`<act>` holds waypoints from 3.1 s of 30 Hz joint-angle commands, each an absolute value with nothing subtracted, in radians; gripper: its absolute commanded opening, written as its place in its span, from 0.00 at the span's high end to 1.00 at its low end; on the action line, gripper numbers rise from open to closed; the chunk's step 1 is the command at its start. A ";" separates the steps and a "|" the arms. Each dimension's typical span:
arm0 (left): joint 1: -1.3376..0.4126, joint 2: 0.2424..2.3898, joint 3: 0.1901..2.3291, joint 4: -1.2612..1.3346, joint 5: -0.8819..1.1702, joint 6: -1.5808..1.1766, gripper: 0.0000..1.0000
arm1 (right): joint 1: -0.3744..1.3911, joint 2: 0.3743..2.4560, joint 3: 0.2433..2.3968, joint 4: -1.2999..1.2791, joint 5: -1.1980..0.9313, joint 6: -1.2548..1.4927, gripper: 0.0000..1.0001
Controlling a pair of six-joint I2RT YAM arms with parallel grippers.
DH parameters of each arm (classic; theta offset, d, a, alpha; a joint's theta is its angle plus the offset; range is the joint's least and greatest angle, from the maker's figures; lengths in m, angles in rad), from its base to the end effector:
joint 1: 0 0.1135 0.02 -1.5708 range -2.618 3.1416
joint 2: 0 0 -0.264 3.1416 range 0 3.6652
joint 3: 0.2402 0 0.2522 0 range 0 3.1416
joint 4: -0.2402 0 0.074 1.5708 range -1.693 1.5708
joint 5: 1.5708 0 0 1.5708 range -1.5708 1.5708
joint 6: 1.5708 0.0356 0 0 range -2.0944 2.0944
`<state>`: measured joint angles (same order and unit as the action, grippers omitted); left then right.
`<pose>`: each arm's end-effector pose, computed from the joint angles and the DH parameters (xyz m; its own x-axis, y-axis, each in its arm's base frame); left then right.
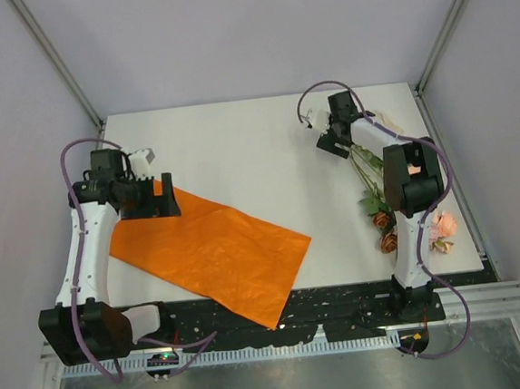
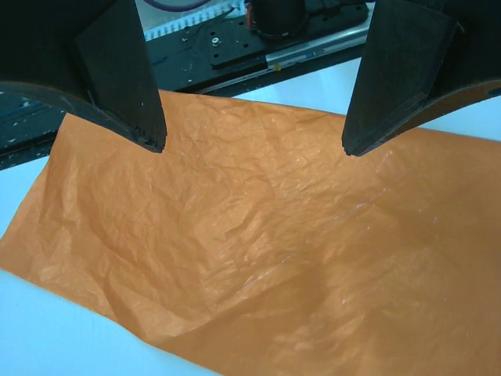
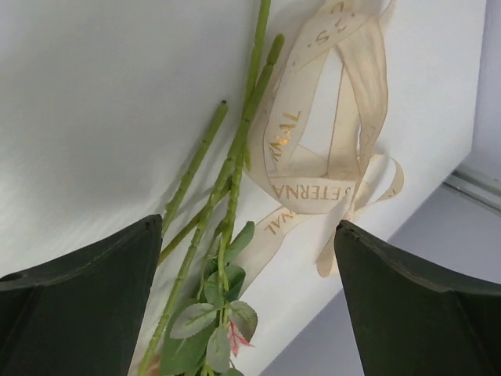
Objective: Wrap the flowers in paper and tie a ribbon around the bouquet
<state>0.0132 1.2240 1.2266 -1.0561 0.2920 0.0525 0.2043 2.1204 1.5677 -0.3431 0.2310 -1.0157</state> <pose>0.2286 -0.0072 0.3285 -0.8611 0.0389 -0.5070 0.1751 0.9587 -0.2239 0.4578 0.0865 0.1763 -0.3541 -0.9182 -0.1774 -0.6799 0.3831 -0.6253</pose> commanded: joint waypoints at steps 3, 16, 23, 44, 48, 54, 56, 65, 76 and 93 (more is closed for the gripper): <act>0.337 1.198 1.079 -0.960 0.543 -0.168 0.00 | 0.267 1.938 1.759 -0.728 -0.245 -0.717 0.04; 0.606 1.039 0.761 -0.834 0.568 -0.351 0.00 | 0.541 2.196 1.983 -0.787 -0.867 -0.220 0.04; 0.716 1.006 0.678 -0.861 0.462 -0.451 0.00 | 0.623 2.376 2.089 -0.716 -0.854 -0.121 0.04; 0.680 1.088 0.566 -0.698 0.456 -0.577 0.00 | 0.658 2.537 2.025 -0.443 -1.111 0.270 0.65; 0.678 1.086 0.564 -0.692 0.459 -0.578 0.00 | 0.647 2.530 2.020 -0.358 -1.138 0.356 0.86; 0.670 1.077 0.560 -0.686 0.465 -0.577 0.00 | 0.649 2.491 1.925 -0.177 -1.204 0.520 0.82; 0.669 1.075 0.557 -0.684 0.465 -0.577 0.00 | 0.657 2.487 1.895 -0.115 -1.210 0.563 0.76; 0.667 1.062 0.557 -0.680 0.485 -0.574 0.00 | 0.669 2.516 1.896 -0.097 -1.210 0.580 0.95; 0.471 1.032 0.715 -0.508 0.698 -0.627 0.00 | 0.450 2.252 2.026 -0.337 -1.126 0.392 0.95; 0.360 1.169 0.769 -0.075 0.753 -0.919 0.01 | 0.868 2.023 2.036 -0.873 -0.184 -0.407 0.95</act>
